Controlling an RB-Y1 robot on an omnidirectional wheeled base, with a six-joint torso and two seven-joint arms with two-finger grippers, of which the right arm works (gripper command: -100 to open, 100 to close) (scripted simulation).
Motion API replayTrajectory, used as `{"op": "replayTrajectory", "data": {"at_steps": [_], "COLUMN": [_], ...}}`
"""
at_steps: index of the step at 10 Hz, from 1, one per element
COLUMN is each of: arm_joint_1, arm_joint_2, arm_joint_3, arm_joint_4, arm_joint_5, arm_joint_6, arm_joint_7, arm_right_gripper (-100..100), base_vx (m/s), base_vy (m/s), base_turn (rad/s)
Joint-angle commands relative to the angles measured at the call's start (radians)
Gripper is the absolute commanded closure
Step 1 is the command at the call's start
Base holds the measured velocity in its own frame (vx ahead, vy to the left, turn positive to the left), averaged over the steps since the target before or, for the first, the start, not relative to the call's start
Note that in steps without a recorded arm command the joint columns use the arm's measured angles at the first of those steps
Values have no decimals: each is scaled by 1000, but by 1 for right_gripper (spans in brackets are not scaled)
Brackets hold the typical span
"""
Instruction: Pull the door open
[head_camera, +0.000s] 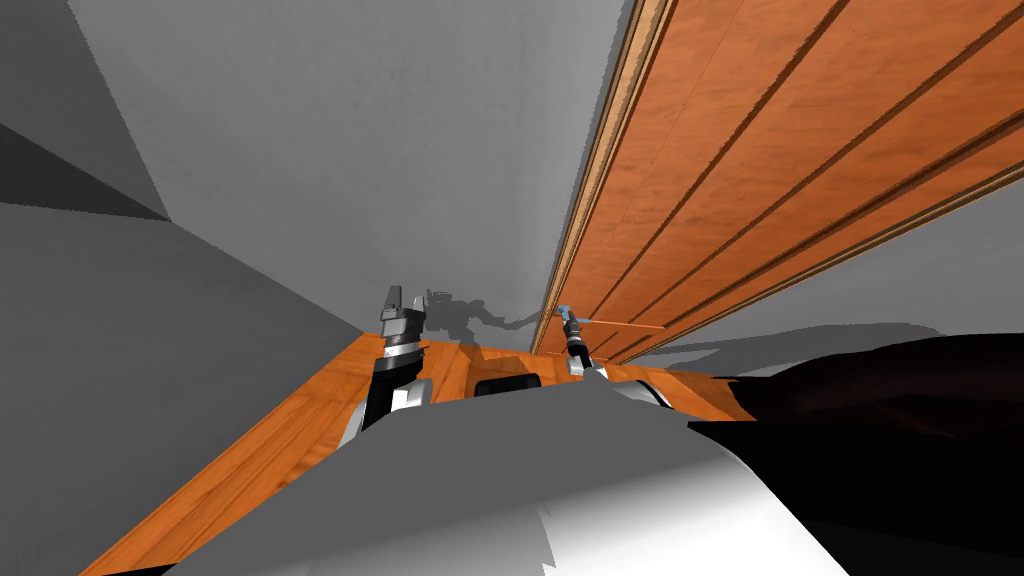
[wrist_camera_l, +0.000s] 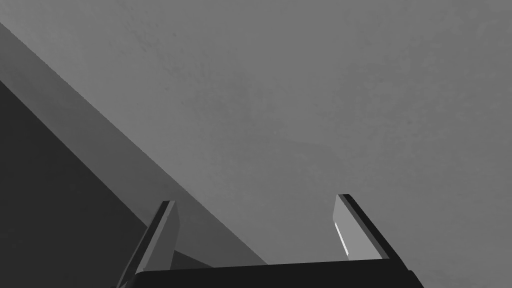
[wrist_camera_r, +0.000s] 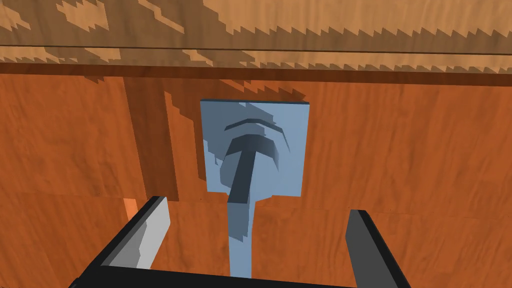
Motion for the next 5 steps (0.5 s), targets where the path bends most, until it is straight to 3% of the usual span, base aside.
{"op": "replayTrajectory", "data": {"at_steps": [1, 2, 3, 5], "arm_joint_1": [-1, 10, 10, 10], "arm_joint_2": [-6, -3, -3, -3], "arm_joint_3": [-28, -17, -17, -17], "arm_joint_4": [18, -9, -9, -9], "arm_joint_5": [0, 0, 0, 0], "arm_joint_6": [-9, 4, 4, 4], "arm_joint_7": [1, 2, 2, 2], "arm_right_gripper": [-100, -100, 100, 100], "base_vx": [34, 15, -2, -4], "base_vy": [-96, -45, 6, 15], "base_turn": [247, 41, -36, -10]}}
